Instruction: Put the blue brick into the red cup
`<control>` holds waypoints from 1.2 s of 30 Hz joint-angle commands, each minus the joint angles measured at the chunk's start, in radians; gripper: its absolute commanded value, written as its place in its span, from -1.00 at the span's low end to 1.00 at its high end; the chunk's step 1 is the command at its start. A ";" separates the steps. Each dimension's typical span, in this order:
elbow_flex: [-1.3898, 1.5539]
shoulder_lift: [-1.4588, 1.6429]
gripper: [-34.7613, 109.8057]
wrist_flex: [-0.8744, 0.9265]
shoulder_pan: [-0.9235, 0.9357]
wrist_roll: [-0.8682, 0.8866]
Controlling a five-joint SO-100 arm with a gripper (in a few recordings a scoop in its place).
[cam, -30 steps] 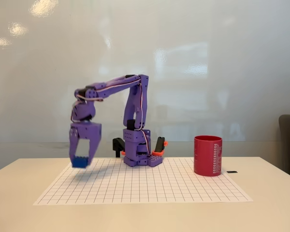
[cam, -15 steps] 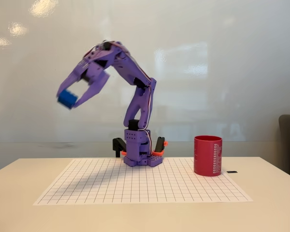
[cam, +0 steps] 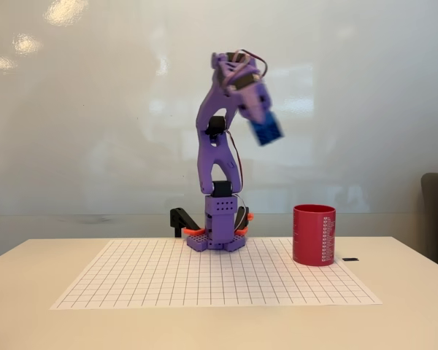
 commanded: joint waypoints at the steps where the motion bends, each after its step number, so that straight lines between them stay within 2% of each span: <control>1: 0.041 0.069 -0.53 0.052 -0.215 -0.020; 9: 0.253 0.204 -0.53 0.061 -0.597 -0.021; 15: 0.497 0.261 -0.53 0.005 -0.750 0.012; 21: 0.584 0.296 -0.53 -0.035 -0.782 0.029; 36: 0.591 0.158 -0.53 -0.077 -0.804 0.058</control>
